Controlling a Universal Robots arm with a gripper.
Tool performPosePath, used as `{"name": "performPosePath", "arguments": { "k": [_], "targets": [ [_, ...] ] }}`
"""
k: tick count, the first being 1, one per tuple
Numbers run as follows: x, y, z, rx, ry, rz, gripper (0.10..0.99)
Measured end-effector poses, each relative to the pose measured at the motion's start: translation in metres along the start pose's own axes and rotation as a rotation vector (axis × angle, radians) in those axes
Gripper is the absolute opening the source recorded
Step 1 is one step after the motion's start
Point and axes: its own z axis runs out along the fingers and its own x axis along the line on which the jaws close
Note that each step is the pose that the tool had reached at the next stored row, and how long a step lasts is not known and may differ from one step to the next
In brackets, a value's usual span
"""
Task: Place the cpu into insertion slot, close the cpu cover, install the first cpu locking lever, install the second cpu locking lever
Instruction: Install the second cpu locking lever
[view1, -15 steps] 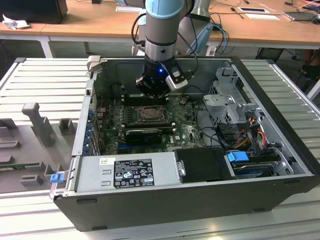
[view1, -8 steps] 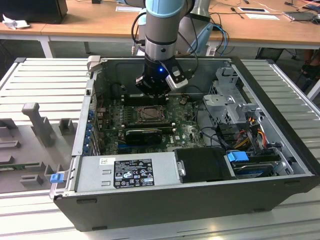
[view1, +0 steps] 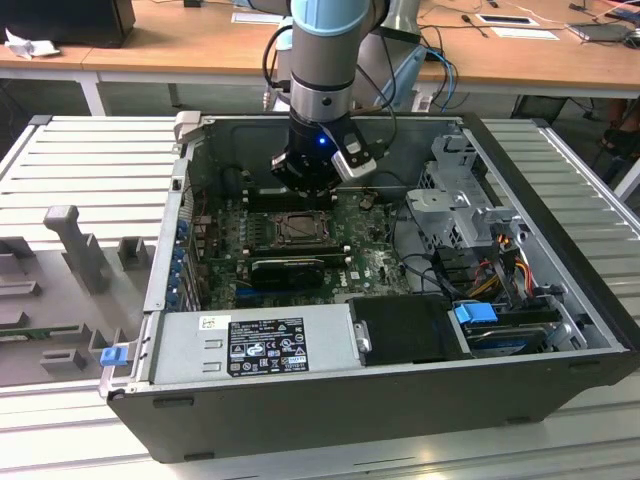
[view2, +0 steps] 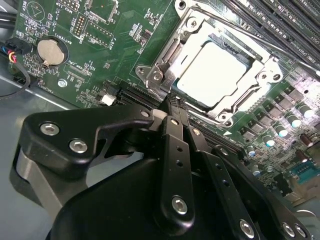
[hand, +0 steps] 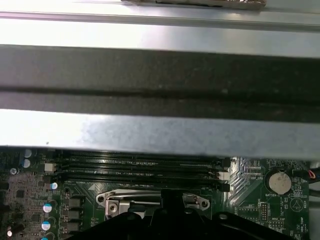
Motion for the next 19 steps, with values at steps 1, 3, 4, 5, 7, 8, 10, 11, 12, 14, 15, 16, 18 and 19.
{"name": "performPosePath", "arguments": {
  "k": [1,3,4,5,7,8,10,11,12,14,15,16,18,19],
  "targets": [
    [0.0000,-0.0001,0.0000,0.000,0.0000,0.000,0.106],
    [0.0000,0.0000,-0.0023,0.000,0.0000,0.000,0.106],
    [0.0000,0.0001,-0.0034,0.000,0.0000,0.000,0.106],
    [0.0000,0.0003,-0.0051,0.000,0.0000,0.000,0.106],
    [0.0000,0.0000,-0.0065,0.000,-0.0001,0.000,0.106],
    [0.0000,-0.0010,-0.0067,0.000,0.0000,0.000,0.106],
    [0.0002,-0.0035,-0.0069,0.000,0.0000,0.000,0.106],
    [0.0002,-0.0051,-0.0070,0.000,0.0000,0.000,0.106],
    [0.0003,-0.0063,-0.0071,0.000,0.0000,0.000,0.106],
    [0.0004,-0.0092,-0.0074,0.000,0.0000,0.000,0.106],
    [0.0004,-0.0098,-0.0075,0.000,0.0000,0.000,0.106],
    [0.0005,-0.0104,-0.0075,0.000,0.0000,0.000,0.106],
    [0.0006,-0.0128,-0.0077,0.000,0.0000,0.000,0.106],
    [0.0006,-0.0134,-0.0078,0.000,0.0000,0.000,0.106]
  ]
}}
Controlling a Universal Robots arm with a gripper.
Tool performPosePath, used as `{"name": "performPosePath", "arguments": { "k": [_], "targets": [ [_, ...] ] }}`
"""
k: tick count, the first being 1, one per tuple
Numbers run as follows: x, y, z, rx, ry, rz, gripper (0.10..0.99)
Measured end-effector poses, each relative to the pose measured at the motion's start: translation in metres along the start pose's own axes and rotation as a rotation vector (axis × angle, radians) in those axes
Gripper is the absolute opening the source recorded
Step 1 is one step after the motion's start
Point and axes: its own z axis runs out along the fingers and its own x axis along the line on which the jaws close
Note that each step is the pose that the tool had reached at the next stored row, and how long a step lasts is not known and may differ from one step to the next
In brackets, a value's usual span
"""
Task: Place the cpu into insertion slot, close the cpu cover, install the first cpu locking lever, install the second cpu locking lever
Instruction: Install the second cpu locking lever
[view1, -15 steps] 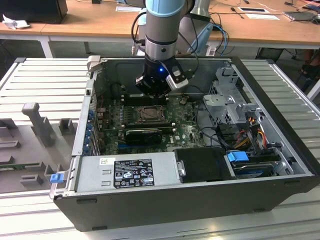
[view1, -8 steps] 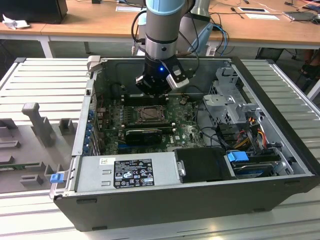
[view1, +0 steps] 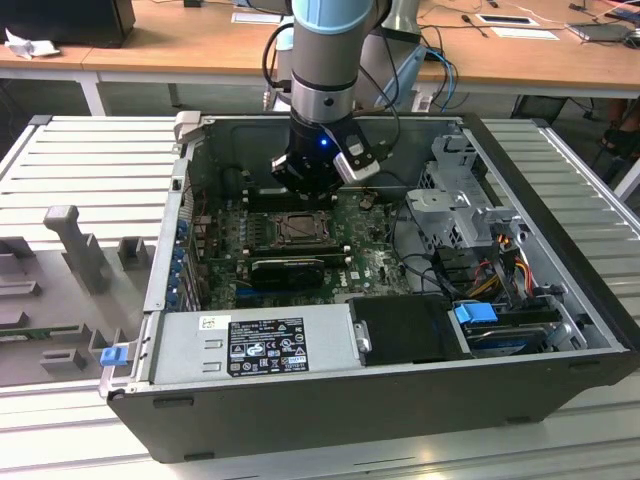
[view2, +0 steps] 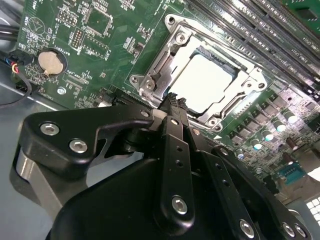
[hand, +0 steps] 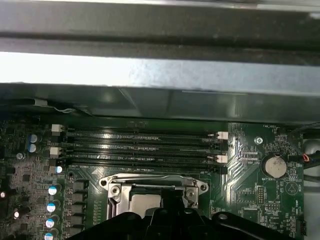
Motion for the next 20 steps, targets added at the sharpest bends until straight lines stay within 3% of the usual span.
{"name": "performPosePath", "arguments": {
  "k": [7,14,20],
  "targets": [
    [0.0000,-0.0007,-0.0025,0.000,0.0000,0.000,0.106],
    [0.0000,0.0006,-0.0163,0.000,0.0000,0.000,0.106],
    [0.0002,-0.0027,-0.0177,0.000,0.0000,0.000,0.106]
  ]
}}
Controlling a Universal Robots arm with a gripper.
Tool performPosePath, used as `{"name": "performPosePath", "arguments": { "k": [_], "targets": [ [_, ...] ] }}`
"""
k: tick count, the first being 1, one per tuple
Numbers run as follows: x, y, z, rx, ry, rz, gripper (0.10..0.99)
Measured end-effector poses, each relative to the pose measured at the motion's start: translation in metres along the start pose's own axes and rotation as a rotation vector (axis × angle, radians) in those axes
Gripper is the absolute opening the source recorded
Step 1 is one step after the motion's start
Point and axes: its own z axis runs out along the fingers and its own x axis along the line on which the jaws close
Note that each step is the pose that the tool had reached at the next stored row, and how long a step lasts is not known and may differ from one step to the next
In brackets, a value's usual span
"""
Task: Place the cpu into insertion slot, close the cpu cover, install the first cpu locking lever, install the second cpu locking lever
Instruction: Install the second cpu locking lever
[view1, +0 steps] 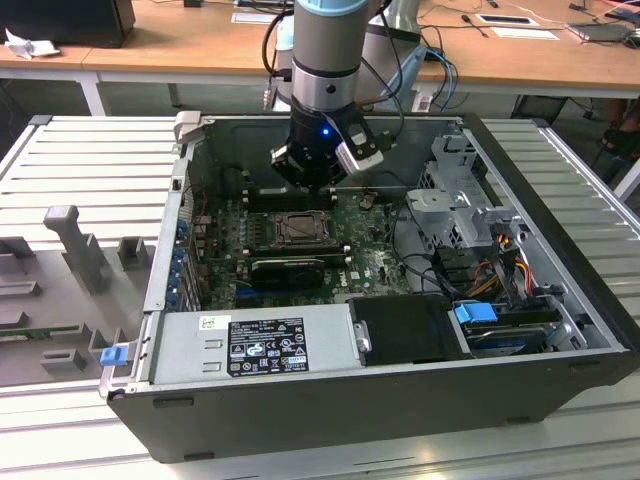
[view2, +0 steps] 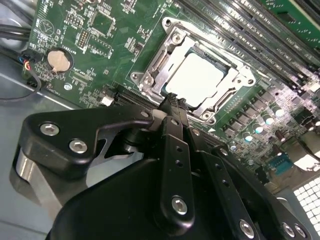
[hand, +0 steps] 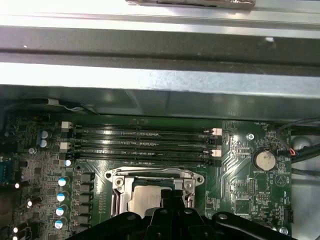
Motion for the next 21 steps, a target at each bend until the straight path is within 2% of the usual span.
{"name": "performPosePath", "arguments": {
  "k": [4,14,18,21],
  "targets": [
    [0.0003,-0.0064,-0.0006,0.000,0.0001,0.000,0.106],
    [0.0006,-0.0136,-0.0015,0.000,0.0001,0.000,0.106],
    [0.0006,-0.0128,-0.0108,0.000,0.0000,0.000,0.106],
    [0.0006,-0.0125,-0.0148,0.000,0.0000,0.000,0.106]
  ]
}}
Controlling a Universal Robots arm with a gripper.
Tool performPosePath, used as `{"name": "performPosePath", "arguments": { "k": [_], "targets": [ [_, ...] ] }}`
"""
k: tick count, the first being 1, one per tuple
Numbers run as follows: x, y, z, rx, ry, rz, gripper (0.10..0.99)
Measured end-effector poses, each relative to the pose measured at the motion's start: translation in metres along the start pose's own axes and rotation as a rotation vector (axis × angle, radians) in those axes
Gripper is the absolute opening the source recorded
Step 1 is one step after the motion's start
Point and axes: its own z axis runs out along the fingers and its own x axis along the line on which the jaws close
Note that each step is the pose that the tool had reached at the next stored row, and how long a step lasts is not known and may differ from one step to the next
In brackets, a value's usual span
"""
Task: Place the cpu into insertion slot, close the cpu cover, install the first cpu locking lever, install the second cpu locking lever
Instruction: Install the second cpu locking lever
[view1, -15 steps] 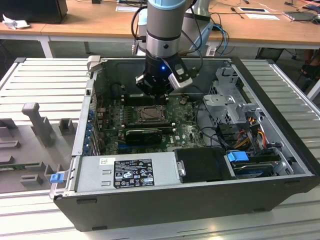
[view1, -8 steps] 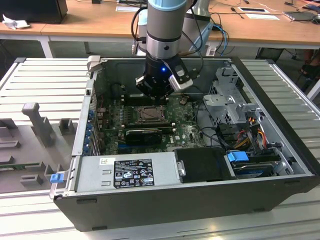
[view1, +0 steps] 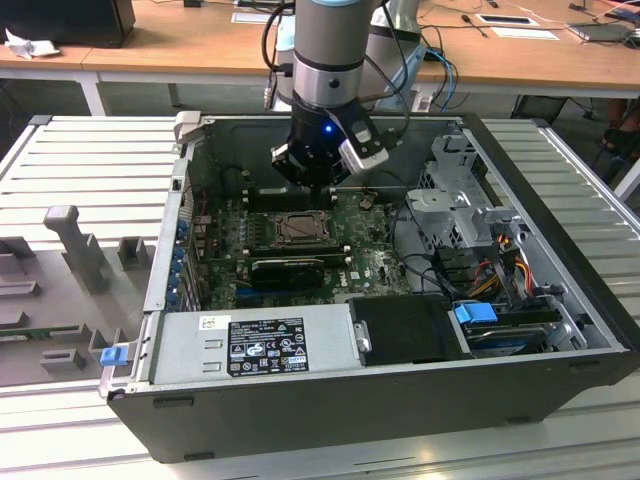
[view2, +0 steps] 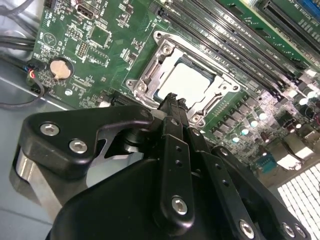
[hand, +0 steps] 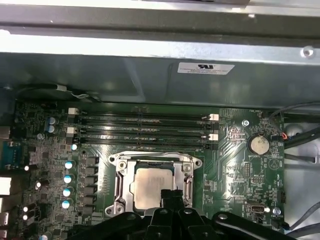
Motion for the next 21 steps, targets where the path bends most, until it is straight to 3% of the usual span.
{"name": "performPosePath", "arguments": {
  "k": [4,9,15,21],
  "targets": [
    [0.0001,-0.0030,-0.0003,0.000,0.0001,0.000,0.106],
    [0.0005,-0.0118,-0.0005,0.000,0.0003,0.000,0.106],
    [0.0011,-0.0270,0.0128,-0.003,0.0040,-0.007,0.106],
    [0.0020,-0.0391,0.0125,-0.008,0.0039,-0.009,0.106]
  ]
}}
